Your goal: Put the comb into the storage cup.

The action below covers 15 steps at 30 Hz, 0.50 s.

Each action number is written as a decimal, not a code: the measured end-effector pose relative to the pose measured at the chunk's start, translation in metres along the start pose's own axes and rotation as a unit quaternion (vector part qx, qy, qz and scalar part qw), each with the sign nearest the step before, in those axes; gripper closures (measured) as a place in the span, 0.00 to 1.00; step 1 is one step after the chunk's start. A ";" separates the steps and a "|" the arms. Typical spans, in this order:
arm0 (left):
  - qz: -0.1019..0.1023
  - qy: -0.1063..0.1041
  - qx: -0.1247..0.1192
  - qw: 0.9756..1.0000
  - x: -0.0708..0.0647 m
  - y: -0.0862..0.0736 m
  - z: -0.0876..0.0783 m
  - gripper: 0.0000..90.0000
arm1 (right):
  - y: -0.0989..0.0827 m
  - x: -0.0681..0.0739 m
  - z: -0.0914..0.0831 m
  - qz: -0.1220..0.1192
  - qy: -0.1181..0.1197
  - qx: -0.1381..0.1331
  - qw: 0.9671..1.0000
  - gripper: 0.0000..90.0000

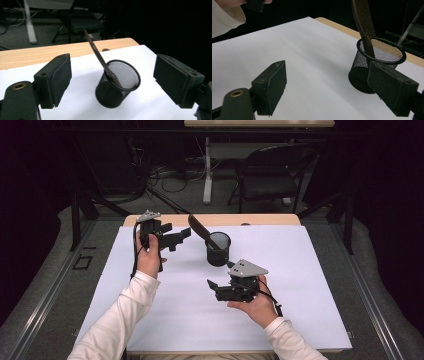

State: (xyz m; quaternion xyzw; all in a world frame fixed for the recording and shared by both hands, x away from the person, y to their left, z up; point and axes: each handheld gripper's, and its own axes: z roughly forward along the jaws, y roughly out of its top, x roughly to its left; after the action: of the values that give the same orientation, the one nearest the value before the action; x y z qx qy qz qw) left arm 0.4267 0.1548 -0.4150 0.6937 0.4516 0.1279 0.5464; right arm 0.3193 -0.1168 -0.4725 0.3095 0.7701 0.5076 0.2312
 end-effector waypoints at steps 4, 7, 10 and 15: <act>0.008 0.000 0.006 1.000 -0.001 -0.001 -0.003 0.17 | 0.001 0.000 0.000 -0.004 0.000 -0.001 1.000 0.17; 0.027 0.003 0.011 1.000 -0.002 -0.002 -0.007 0.17 | 0.001 0.001 0.000 -0.003 0.006 -0.001 1.000 0.17; 0.030 -0.010 0.009 0.999 -0.003 -0.003 -0.014 0.17 | 0.002 0.000 0.000 -0.002 0.017 0.000 1.000 0.17; 0.042 -0.026 0.013 0.999 -0.003 -0.005 -0.023 0.17 | 0.004 0.000 0.000 -0.001 0.018 0.004 1.000 0.17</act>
State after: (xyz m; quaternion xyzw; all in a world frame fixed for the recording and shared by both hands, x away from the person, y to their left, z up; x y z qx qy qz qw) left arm 0.4075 0.1675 -0.4101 0.7220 0.4094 0.1274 0.5430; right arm 0.3200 -0.1160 -0.4688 0.3006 0.7763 0.5099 0.2167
